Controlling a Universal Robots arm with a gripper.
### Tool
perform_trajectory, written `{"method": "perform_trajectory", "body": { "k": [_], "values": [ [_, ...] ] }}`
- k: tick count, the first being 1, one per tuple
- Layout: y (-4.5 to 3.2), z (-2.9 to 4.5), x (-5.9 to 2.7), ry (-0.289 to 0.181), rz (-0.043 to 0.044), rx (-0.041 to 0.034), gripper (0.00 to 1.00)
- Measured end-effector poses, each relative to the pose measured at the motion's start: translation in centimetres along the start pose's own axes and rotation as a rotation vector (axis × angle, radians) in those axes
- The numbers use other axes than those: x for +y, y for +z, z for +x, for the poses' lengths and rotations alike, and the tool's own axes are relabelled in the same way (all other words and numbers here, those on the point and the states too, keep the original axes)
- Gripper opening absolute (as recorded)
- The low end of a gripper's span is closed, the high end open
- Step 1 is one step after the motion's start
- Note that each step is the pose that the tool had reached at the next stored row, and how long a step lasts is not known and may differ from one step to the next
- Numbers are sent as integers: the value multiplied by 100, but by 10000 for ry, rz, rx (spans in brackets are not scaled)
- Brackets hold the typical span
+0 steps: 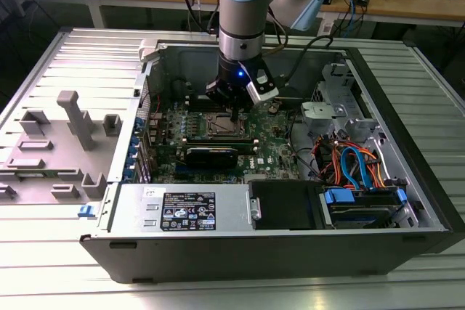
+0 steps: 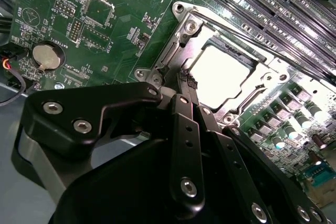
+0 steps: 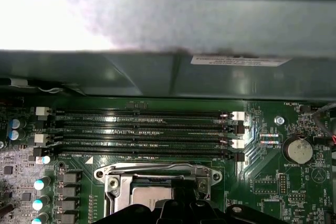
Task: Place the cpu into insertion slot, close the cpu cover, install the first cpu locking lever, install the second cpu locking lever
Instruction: 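Install the second cpu locking lever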
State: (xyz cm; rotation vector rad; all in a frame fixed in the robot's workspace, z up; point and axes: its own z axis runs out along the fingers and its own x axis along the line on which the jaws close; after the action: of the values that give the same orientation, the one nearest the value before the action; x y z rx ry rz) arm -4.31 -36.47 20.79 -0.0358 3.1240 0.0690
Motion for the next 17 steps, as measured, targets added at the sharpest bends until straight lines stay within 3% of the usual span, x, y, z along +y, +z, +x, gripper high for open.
{"method": "perform_trajectory", "body": {
  "k": [4,11,13,17],
  "values": [
    [-3,0,-4,0,1,1,11],
    [-101,-2,-3,1,1,-1,11],
    [-165,-3,0,0,4,0,11],
    [-184,-3,1,0,0,-1,11]
  ]
}}
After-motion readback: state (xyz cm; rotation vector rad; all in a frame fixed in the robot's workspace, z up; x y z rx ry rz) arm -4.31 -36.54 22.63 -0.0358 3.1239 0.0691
